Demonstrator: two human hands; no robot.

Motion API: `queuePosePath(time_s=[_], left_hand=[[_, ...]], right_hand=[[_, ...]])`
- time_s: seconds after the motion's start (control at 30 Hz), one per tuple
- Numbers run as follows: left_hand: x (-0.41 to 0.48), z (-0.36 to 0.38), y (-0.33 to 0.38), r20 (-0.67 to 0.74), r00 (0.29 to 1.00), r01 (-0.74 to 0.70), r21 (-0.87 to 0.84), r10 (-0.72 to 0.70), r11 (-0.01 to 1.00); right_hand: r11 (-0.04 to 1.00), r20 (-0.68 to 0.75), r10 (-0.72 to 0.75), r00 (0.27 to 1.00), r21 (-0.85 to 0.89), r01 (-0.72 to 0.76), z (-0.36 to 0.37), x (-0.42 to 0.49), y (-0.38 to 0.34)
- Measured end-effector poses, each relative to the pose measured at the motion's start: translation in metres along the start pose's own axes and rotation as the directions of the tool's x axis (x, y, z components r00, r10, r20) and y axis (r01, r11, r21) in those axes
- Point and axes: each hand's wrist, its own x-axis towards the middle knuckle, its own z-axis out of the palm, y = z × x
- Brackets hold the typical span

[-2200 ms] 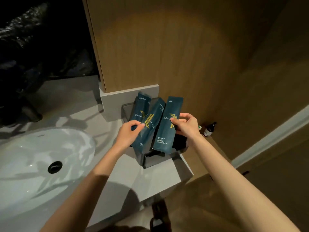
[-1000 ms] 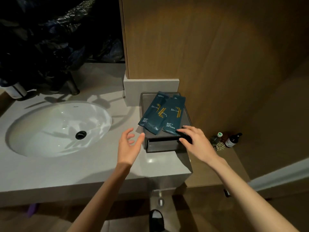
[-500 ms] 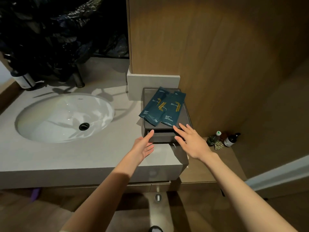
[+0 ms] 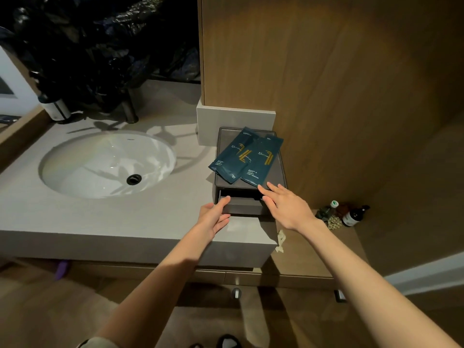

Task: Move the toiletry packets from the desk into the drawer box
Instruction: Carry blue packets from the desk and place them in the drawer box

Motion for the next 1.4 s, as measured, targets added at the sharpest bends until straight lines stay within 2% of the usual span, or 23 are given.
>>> queuePosePath(time_s=[0.27,0.73,0.83,1.2,1.4], left_hand=[[-0.041,-0.021,-0.025,0.109,0.993,-0.046,0.074,0.037,0.996],[-0.074,-0.028,-0.053,0.072,0.997,-0.003,0.060,-0.002,0.998],[-0.082,-0.035,-0.065,0.119,0.993,-0.036,0.128,0.020,0.991],[-0.102,-0.052,-0.080,0.224,0.973,-0.005,0.236,-0.049,0.972],[-0.102,-0.059,-0.080,0.254,0.966,-0.039,0.331,-0.049,0.943]], right_hand=[[1.000,0.015,-0.015,1.000,-0.020,0.015,-0.002,0.001,0.001],[0.999,-0.011,-0.028,1.000,-0.040,0.027,0.000,0.001,0.000],[0.999,-0.012,-0.032,0.999,-0.043,0.032,0.000,0.001,0.000],[0.999,-0.051,-0.020,0.999,-0.035,0.018,0.004,0.003,0.000],[0.999,-0.064,-0.009,0.998,-0.033,0.006,0.007,0.003,0.001]])
